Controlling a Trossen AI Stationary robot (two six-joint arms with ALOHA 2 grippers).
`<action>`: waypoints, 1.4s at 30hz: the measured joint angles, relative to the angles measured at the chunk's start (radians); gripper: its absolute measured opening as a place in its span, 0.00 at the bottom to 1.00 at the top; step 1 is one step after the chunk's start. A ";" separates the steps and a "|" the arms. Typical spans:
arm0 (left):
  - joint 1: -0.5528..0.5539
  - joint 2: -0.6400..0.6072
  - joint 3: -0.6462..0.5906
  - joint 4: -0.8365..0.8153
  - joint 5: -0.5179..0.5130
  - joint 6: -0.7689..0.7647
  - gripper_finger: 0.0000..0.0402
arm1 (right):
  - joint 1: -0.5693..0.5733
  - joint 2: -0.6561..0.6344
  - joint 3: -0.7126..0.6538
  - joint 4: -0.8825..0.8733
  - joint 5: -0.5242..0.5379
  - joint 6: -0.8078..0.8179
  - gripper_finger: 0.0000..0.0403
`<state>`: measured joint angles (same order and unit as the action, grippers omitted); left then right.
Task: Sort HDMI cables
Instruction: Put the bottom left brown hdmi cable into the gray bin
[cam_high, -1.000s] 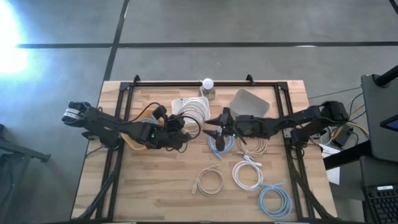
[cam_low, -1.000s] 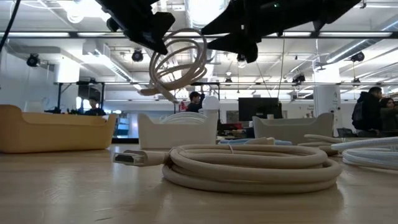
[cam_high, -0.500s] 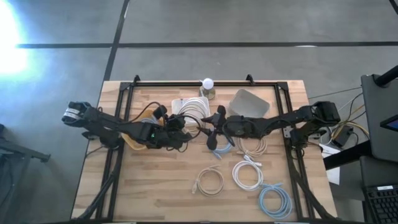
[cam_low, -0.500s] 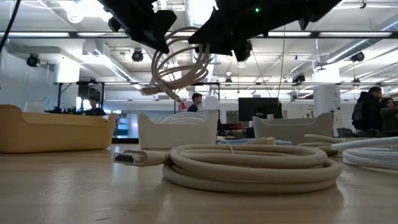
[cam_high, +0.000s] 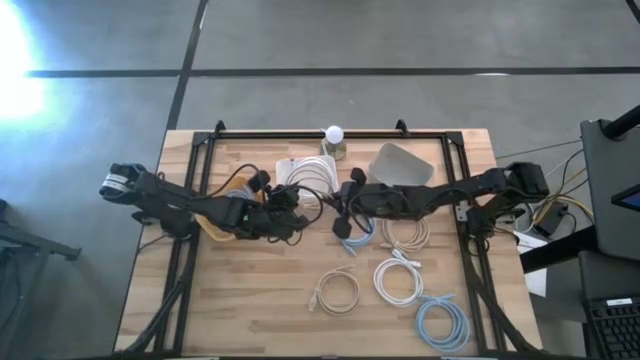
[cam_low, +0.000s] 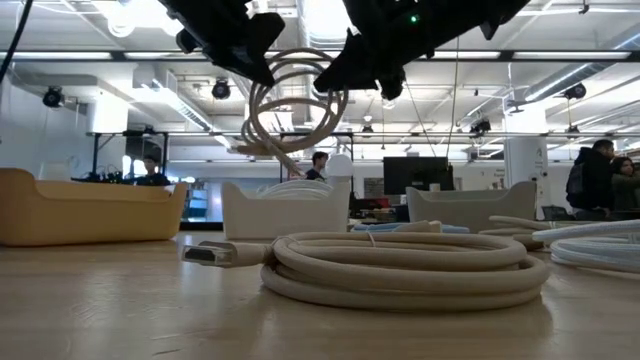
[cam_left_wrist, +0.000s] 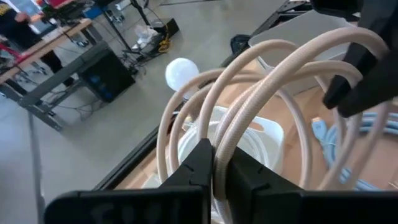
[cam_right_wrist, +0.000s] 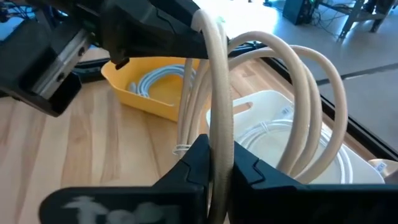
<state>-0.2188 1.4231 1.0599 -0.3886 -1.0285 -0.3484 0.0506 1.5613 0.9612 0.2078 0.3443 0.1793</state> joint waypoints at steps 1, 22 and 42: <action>0.000 0.000 0.000 0.000 0.008 0.000 0.07 | 0.000 -0.002 -0.004 0.000 0.000 0.000 0.04; 0.004 0.000 0.000 0.011 0.129 0.108 0.10 | -0.007 -0.079 -0.017 -0.160 0.052 0.004 0.03; 0.023 0.000 -0.002 0.011 0.151 0.115 0.10 | -0.011 -0.237 -0.018 -0.485 0.182 0.107 0.03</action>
<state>-0.1960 1.4227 1.0584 -0.3775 -0.8774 -0.2332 0.0392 1.3240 0.9436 -0.2770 0.5258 0.2863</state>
